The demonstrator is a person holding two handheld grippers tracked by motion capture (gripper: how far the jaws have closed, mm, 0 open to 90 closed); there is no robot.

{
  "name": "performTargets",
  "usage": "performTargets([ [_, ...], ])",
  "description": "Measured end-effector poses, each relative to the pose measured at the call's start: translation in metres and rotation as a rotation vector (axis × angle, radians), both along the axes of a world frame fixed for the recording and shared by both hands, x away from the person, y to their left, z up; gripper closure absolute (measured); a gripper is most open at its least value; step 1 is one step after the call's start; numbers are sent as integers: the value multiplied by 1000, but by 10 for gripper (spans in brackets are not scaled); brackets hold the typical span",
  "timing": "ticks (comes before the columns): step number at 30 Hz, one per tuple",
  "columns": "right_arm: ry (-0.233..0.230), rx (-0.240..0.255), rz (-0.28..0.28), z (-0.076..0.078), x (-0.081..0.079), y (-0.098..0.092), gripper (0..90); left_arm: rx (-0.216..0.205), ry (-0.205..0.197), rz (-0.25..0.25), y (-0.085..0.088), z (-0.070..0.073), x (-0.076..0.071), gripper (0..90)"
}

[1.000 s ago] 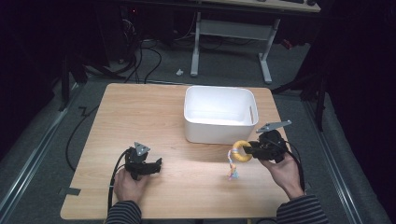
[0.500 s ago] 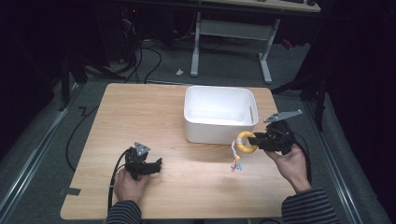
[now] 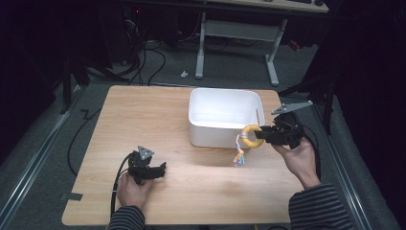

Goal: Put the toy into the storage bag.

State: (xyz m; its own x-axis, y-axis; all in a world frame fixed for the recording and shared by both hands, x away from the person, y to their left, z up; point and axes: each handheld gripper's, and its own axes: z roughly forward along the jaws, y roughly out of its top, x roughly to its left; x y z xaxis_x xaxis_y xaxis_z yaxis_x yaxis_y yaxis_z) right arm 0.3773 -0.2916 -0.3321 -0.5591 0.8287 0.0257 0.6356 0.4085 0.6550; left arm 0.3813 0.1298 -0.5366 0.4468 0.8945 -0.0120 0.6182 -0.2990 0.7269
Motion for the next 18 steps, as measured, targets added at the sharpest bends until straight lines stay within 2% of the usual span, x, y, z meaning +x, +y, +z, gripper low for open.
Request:
performTargets([
  [4,-4,-17,-1,3,8,4,690,0,0,0,0,0,0,146],
  [12,-1,-16,-22,8,24,6,691,0,0,0,0,0,0,146],
  [18,7,15,-55,13,36,1,691,1,0,0,0,0,0,146],
])
